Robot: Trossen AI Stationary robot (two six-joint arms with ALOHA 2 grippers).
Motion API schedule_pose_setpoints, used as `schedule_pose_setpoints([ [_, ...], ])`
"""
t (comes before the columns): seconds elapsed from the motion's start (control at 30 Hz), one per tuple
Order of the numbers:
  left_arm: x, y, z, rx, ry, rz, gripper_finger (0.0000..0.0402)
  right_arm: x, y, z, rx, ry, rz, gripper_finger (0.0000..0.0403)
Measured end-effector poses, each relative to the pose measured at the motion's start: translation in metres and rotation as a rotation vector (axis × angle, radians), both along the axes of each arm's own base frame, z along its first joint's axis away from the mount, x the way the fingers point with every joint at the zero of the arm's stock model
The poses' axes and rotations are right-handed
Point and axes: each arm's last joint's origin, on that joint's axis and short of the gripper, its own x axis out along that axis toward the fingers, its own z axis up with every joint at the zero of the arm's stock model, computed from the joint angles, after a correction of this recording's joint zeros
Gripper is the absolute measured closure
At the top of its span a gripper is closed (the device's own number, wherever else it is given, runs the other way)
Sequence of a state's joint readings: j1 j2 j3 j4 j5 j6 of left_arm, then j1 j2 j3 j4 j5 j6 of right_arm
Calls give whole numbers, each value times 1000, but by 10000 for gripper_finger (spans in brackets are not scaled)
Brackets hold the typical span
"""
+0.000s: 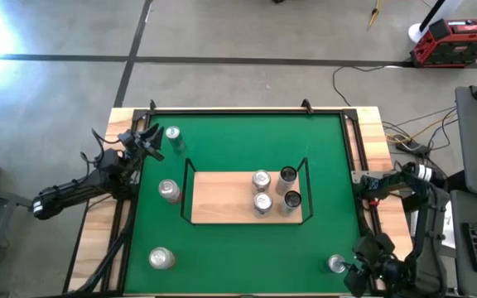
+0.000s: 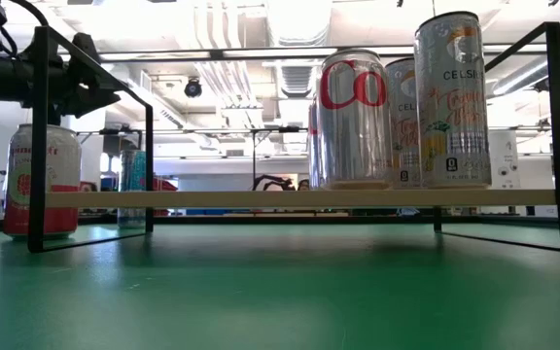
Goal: Place canned beverage on shelf
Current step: Put the bottom blue soda can on the shelf
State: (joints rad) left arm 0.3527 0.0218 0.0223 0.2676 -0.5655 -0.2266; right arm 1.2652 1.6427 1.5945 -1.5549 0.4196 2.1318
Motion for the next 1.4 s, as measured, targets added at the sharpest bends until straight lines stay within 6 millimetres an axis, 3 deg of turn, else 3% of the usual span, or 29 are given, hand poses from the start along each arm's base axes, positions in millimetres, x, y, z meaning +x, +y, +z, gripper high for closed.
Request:
schedule_pose_setpoints([
  [0.3, 0, 0, 0, 0, 0, 0, 264, 6, 14, -21, -61, -37, -15, 144],
  [0.7, 0, 0, 0, 0, 0, 0, 264, 8, 20, -22, 8, -64, -31, 8],
  [1.4, 0, 0, 0, 0, 0, 0, 264, 23, 35, -51, -80, -49, 16, 3],
])
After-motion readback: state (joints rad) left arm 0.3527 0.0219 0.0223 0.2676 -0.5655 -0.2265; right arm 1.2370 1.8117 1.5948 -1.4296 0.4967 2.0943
